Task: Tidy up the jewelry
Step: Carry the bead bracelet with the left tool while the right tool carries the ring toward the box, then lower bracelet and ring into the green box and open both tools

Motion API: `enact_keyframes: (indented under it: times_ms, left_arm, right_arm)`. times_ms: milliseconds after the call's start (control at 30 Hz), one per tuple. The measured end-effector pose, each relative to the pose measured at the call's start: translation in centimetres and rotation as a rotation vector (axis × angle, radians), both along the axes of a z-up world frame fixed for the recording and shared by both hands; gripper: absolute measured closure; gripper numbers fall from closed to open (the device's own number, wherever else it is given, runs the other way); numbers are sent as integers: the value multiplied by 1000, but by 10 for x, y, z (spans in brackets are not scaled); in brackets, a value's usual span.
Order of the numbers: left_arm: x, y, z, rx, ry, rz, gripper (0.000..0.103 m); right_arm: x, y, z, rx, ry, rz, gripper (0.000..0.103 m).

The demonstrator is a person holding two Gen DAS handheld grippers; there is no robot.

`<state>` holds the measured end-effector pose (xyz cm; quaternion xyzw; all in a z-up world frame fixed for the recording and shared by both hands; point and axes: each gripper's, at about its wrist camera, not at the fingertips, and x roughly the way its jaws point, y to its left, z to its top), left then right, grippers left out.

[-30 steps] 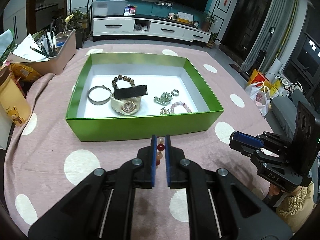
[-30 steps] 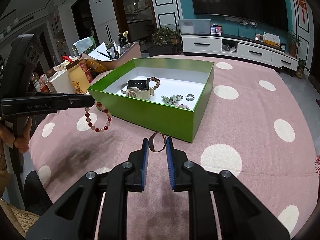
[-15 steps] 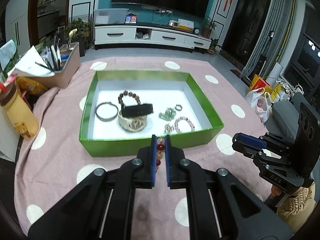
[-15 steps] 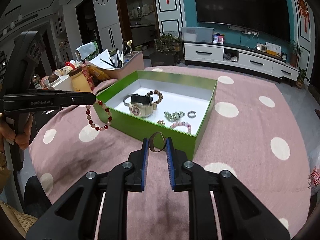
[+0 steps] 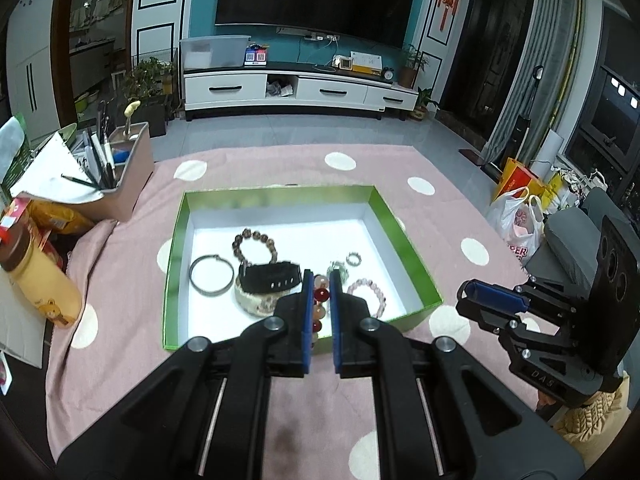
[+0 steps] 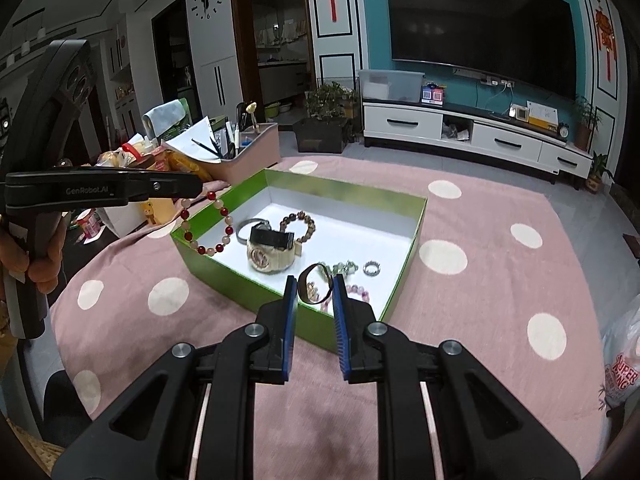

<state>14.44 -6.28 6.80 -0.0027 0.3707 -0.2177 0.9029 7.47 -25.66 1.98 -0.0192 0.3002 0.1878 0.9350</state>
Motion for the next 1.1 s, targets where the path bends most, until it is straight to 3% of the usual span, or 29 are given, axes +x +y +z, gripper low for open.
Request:
enact_keyframes:
  times_ms: [700,1100]
  left_arm:
    - [54,-38,-8,6,16,-25,96]
    - [98,-61,-29,20,53,-21,96]
  right_arm:
    - [51,-6,7,3,-6,-43,85]
    - [112,-5,-6,2,100,-101,85]
